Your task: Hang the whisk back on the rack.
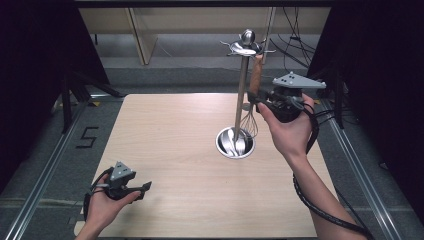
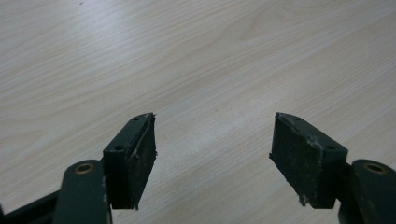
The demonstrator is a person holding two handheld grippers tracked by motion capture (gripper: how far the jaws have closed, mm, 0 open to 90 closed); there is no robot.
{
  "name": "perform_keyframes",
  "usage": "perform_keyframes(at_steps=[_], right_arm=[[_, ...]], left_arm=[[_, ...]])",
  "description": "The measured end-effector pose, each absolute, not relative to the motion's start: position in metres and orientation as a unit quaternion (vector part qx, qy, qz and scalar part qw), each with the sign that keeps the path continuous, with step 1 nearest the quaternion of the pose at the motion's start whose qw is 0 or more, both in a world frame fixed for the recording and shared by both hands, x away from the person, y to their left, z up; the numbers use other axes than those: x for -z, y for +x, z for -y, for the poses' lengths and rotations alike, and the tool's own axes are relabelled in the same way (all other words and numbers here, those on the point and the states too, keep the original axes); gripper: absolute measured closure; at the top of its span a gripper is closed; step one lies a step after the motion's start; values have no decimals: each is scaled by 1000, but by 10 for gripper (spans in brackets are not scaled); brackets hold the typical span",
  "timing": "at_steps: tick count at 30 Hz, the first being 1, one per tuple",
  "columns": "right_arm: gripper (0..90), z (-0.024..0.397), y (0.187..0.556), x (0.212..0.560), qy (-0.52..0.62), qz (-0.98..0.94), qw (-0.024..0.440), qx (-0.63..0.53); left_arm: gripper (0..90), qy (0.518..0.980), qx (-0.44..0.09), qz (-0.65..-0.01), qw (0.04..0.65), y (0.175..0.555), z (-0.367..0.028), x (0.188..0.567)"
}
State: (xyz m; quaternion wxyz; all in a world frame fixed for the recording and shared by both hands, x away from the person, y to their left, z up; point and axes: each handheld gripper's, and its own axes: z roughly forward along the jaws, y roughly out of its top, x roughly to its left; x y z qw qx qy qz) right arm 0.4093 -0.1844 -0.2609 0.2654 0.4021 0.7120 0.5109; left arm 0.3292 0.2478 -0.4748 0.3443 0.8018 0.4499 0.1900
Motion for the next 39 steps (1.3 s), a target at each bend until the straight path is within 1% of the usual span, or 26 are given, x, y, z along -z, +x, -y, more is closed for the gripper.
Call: perform_keyframes(at_steps=[2, 3, 4, 6, 7, 14, 17, 19, 34, 36, 38, 39], right_arm=[[704, 184, 410, 260, 401, -711, 267, -512], [703, 183, 410, 259, 403, -711, 266, -511], [703, 183, 410, 259, 403, -711, 266, -511], [703, 182, 411, 259, 405, -710, 266, -511], [703, 182, 411, 259, 407, -711, 260, -511], [704, 179, 412, 258, 413, -710, 255, -510], [703, 180, 415, 258, 407, -711, 262, -511], [704, 179, 416, 258, 408, -711, 259, -511], [703, 178, 421, 258, 419, -707, 258, -508], [703, 178, 423, 258, 417, -710, 257, -506], [703, 177, 422, 258, 425, -707, 254, -505], [703, 178, 425, 259, 415, -711, 261, -504]], left_arm=[[304, 799, -186, -455, 346, 329, -248, 475], [304, 809, -185, -446, 335, 329, -250, 474], [304, 809, -185, -446, 335, 329, -250, 474], [304, 808, -184, -447, 336, 329, -249, 474], [304, 797, -185, -456, 348, 329, -247, 476], [305, 798, -185, -456, 348, 329, -247, 476], [305, 795, -187, -457, 353, 329, -246, 476], [305, 803, -187, -450, 343, 329, -248, 475], [305, 803, -187, -450, 343, 329, -248, 474], [305, 796, -187, -458, 351, 329, -247, 475], [305, 809, -186, -445, 335, 329, -250, 474], [305, 800, -188, -452, 346, 329, -248, 475]])
